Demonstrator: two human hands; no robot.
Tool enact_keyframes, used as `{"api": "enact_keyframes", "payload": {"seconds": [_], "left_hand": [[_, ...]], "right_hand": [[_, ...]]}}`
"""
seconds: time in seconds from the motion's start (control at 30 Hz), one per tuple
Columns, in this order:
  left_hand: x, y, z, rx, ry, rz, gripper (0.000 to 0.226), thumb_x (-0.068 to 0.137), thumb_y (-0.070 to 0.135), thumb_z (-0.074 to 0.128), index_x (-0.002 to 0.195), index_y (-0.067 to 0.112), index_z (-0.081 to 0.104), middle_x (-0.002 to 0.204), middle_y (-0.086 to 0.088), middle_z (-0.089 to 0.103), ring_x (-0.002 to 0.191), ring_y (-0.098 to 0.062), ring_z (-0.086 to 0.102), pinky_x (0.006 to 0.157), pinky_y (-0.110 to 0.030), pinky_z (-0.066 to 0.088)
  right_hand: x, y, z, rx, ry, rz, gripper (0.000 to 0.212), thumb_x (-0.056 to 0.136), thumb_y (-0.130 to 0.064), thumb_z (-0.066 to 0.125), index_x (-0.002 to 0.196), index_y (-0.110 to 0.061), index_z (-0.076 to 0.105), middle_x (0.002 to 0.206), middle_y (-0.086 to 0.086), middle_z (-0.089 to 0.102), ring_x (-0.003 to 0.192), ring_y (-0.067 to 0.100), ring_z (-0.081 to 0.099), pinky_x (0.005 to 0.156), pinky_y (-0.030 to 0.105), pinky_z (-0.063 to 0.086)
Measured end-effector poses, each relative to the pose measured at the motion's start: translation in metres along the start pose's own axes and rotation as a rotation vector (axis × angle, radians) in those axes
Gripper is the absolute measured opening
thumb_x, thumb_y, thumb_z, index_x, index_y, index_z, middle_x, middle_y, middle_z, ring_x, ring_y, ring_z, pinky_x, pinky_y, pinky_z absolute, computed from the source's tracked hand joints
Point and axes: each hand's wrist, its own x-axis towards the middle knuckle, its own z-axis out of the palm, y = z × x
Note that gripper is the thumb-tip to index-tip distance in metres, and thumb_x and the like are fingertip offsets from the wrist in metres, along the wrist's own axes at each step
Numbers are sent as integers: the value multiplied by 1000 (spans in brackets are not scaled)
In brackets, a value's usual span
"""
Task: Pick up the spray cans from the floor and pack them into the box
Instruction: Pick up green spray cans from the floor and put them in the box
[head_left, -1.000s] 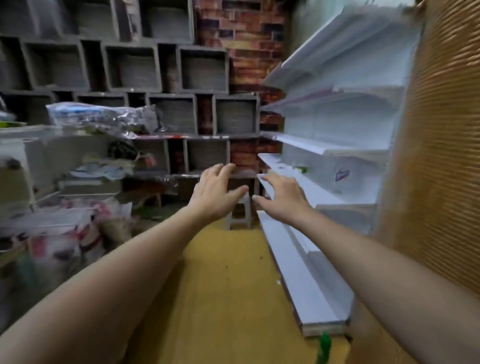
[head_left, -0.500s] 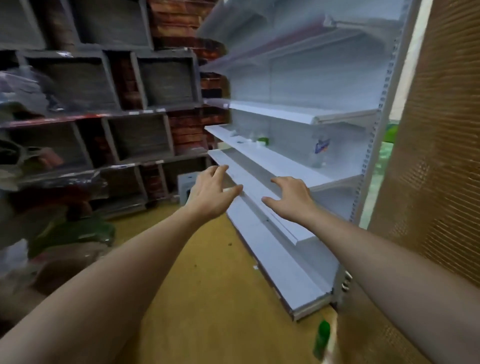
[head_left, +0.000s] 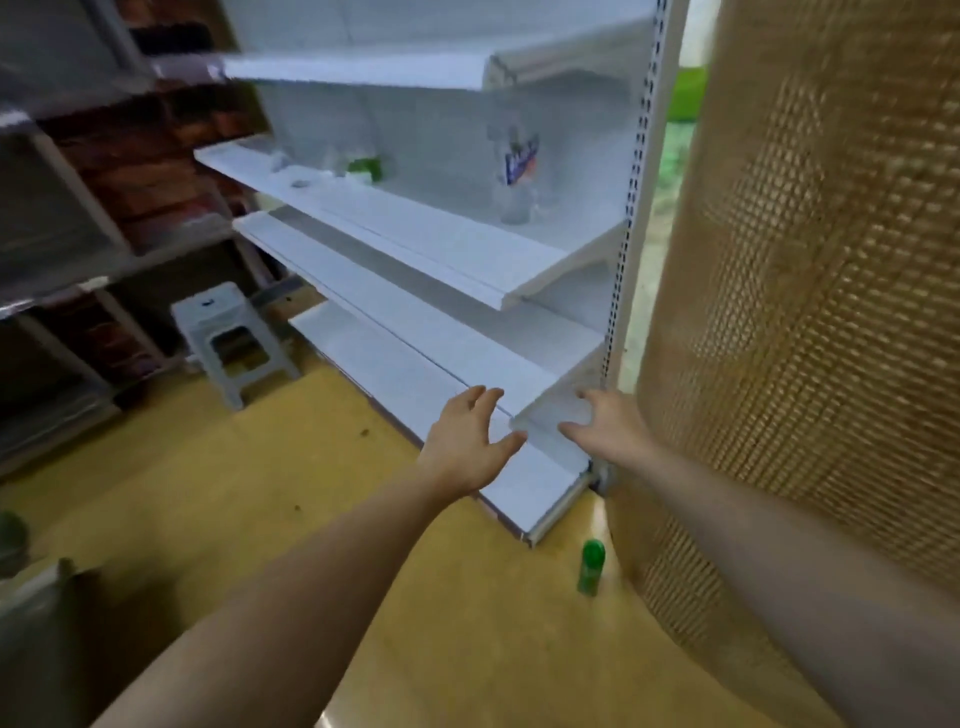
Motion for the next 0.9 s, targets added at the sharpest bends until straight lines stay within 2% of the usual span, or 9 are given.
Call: {"api": "enact_keyframes", "payload": {"seconds": [0.07, 0.17, 0.23, 0.3, 0.4, 0.43, 0.57, 0.77, 0.9], "left_hand": [[29, -5, 25, -31, -30, -10, 72, 96, 55, 55, 155, 18, 34, 160, -8, 32, 147, -28, 27, 118, -42, 26], [56, -8, 71, -57, -144, 6, 71, 95, 53, 58, 152, 15, 39, 156, -10, 38, 143, -31, 33, 116, -44, 30], [71, -13, 102, -53, -234, 33, 71, 95, 51, 60, 152, 14, 39, 156, -11, 39, 143, -31, 33, 116, -43, 31], [84, -22, 136, -44, -311, 42, 70, 95, 49, 60, 151, 13, 40, 155, -12, 40, 142, -31, 34, 115, -43, 31], [102, -40, 191, -20, -409, 73, 69, 95, 49, 62, 149, 11, 44, 150, -15, 46, 138, -34, 40, 111, -41, 33], [109, -48, 210, -5, -444, 82, 69, 94, 48, 63, 148, 10, 44, 149, -16, 47, 136, -35, 41, 110, -41, 34], [126, -87, 294, -1, -551, 44, 70, 91, 47, 68, 146, 8, 48, 144, -16, 53, 132, -33, 48, 106, -39, 38], [140, -167, 420, -76, -619, -140, 69, 91, 44, 69, 146, 10, 46, 144, -16, 53, 133, -31, 47, 106, -38, 39], [138, -224, 484, -76, -617, -211, 70, 91, 47, 67, 149, 16, 43, 149, -11, 49, 137, -28, 43, 107, -39, 37]], "right_hand": [[13, 24, 18, 33, -42, 83, 71, 87, -46, 70, 146, -13, 49, 141, 13, 57, 129, 33, 52, 102, 34, 45], [20, 62, 49, 107, -64, 189, 62, 86, -44, 72, 139, -16, 56, 129, 10, 64, 120, 30, 59, 84, 23, 40], [23, 84, 69, 151, -47, 260, 58, 85, -40, 75, 136, -19, 59, 127, 8, 66, 117, 28, 61, 79, 20, 38], [25, 106, 92, 160, -50, 339, 62, 86, -37, 75, 142, -17, 55, 135, 10, 62, 122, 29, 58, 82, 22, 39], [26, 139, 138, 162, -146, 481, 74, 90, -43, 70, 150, -12, 42, 149, 14, 49, 135, 32, 48, 105, 34, 43], [25, 151, 157, 172, -167, 529, 75, 90, -45, 69, 151, -12, 41, 151, 14, 47, 136, 32, 45, 108, 38, 42], [18, 199, 233, 144, -218, 677, 76, 89, -54, 65, 150, -18, 39, 150, 12, 46, 136, 33, 43, 108, 45, 42], [54, 285, 363, 217, -244, 785, 88, 90, -53, 67, 158, -16, 25, 153, 13, 42, 139, 33, 41, 110, 44, 40], [105, 329, 440, 215, -139, 781, 103, 83, -50, 75, 160, -20, 14, 152, 18, 37, 136, 35, 41, 107, 42, 41]]}}
